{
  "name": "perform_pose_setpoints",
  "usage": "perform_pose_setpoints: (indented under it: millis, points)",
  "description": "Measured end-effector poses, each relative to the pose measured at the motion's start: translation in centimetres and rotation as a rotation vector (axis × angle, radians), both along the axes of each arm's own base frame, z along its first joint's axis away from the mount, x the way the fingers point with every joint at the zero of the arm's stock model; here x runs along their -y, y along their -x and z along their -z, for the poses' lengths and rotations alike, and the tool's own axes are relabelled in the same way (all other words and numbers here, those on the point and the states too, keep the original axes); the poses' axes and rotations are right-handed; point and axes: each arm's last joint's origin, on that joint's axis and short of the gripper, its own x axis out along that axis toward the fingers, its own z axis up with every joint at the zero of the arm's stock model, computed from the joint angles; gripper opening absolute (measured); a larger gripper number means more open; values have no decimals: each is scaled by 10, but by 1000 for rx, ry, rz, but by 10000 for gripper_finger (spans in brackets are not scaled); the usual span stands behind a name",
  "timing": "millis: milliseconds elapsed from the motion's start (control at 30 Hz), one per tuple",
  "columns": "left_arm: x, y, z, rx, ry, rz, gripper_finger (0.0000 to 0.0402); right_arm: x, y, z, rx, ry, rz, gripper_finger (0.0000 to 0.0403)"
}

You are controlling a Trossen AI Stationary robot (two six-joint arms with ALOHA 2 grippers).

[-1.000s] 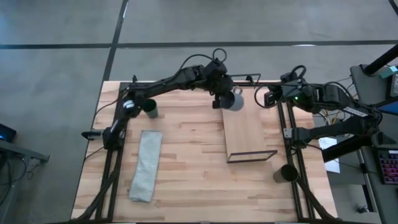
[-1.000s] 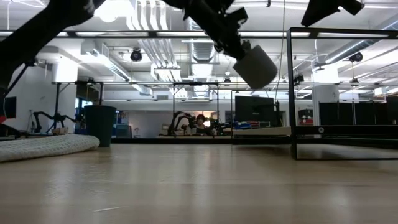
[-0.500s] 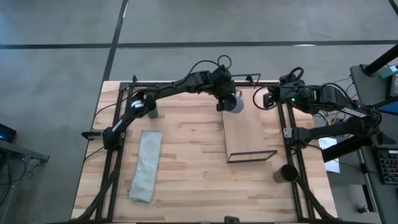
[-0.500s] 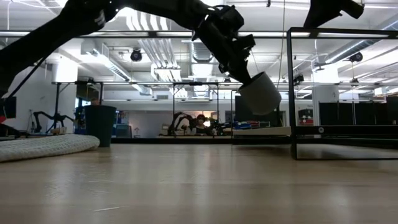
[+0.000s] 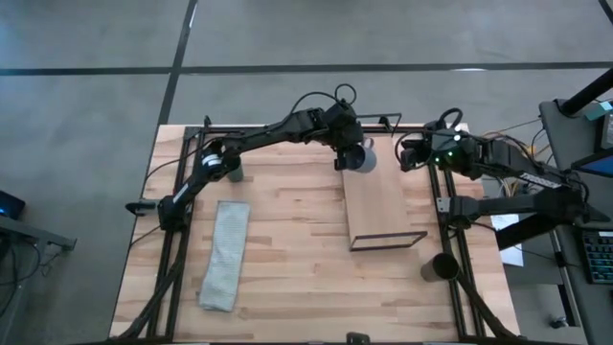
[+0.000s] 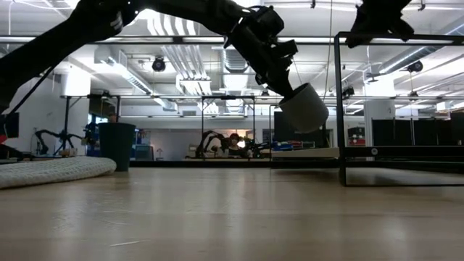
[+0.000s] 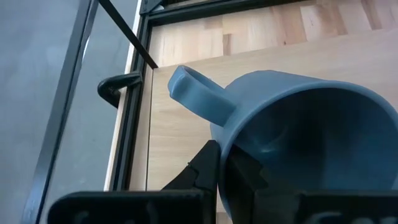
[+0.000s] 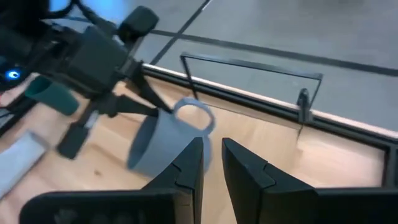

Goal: Stack small to large cups/mugs on shelf
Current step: Put the gray mug on the shelf

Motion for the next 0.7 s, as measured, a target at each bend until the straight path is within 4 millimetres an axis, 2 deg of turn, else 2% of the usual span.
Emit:
perform_pose_setpoints:
  millis: [167,400,700]
  points:
    - [0,0,-1,7,-3,0,0,9,7,14,-7,-11,55,54]
    - [0,0,-1,2,-1,0,0,26,14,28,-27,-112,38,54]
    - [0,1,-3,6,-2,-1,0,53,7,40,-121,-179,64,54]
